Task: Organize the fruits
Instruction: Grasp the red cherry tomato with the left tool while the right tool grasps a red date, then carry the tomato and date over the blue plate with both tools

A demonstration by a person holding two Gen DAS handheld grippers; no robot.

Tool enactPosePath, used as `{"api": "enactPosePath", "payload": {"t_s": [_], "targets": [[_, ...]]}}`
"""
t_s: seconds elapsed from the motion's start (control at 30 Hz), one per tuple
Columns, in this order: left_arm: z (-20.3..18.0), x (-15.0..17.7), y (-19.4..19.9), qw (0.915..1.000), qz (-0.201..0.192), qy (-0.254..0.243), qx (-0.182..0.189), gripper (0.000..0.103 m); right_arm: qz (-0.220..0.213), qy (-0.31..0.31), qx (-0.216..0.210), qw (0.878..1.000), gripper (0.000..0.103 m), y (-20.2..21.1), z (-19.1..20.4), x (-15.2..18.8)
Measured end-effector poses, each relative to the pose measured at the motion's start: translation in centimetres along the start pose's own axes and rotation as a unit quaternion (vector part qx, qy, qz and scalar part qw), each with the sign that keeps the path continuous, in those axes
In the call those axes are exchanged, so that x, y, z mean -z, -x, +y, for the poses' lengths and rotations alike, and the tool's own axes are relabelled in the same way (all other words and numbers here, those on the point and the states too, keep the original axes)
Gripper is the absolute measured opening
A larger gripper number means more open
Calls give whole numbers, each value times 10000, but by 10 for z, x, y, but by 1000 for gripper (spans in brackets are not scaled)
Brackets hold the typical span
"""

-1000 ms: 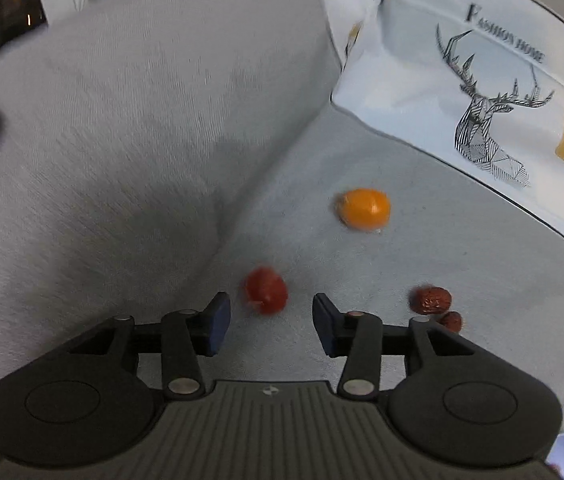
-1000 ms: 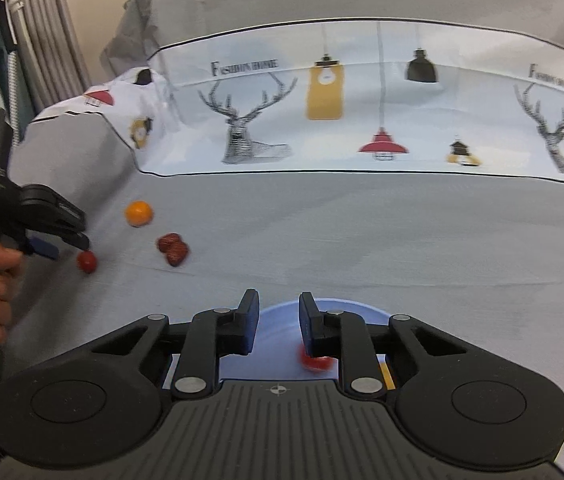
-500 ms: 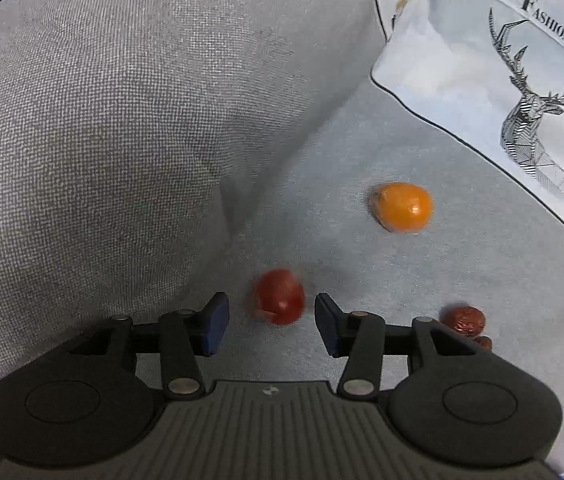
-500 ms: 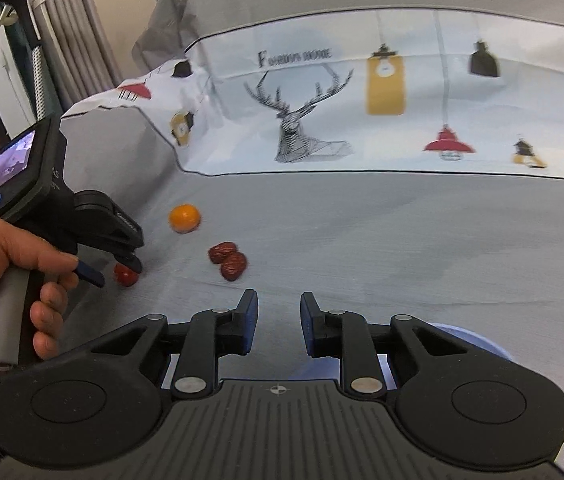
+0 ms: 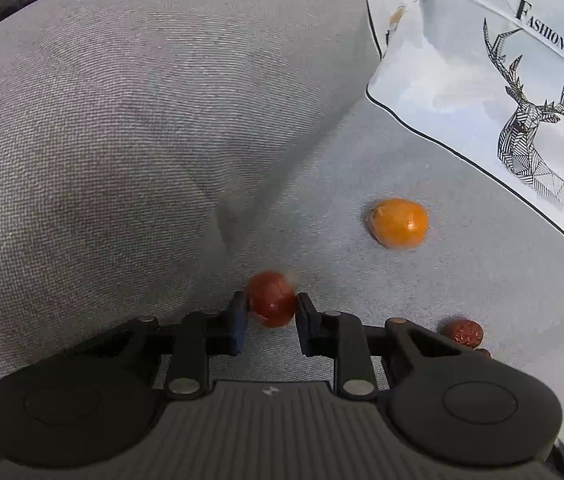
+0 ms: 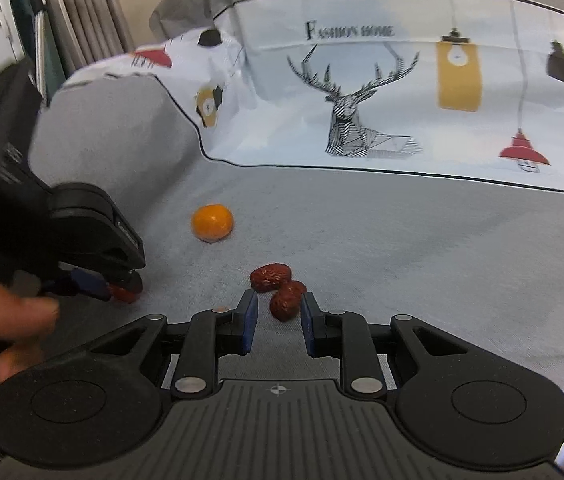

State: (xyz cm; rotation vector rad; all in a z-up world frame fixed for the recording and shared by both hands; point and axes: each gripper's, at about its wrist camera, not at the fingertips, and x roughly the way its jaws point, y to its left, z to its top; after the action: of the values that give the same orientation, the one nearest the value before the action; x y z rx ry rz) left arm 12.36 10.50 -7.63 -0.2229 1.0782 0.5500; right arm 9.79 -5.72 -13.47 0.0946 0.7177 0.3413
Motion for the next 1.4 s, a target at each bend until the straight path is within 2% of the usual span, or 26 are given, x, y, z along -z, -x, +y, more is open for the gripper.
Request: {"api": "enactPosePath", "payload": {"t_s": [0.27, 0.5, 0.6, 0.73, 0.97, 1.2, 1.4], "targets": [[-7, 8, 11, 9998, -140, -149, 22, 28, 331, 120, 262, 9990, 25, -37, 6, -4], [-7, 5, 22, 9986, -341, -317, 244, 28, 341, 216, 291, 9988, 24, -32, 6, -11], [-12, 9, 19, 9980, -188, -444, 401, 28, 357, 341, 418, 9979, 24, -27, 7, -14], [-14, 13, 3, 9973, 245, -412, 547, 29, 662, 251, 530, 9961, 24, -36, 0, -6], [-11, 14, 3, 9971, 229, -370, 623, 28, 555, 268, 479, 9969, 23, -30, 0, -4], [-22, 13, 11, 9953, 9, -425, 873, 28, 283, 470, 616, 9966, 23, 0, -2, -9], [-22, 30, 30, 9909, -201, -814, 1053, 28, -93, 307, 735, 9968, 23, 67, -23, -22]]}}
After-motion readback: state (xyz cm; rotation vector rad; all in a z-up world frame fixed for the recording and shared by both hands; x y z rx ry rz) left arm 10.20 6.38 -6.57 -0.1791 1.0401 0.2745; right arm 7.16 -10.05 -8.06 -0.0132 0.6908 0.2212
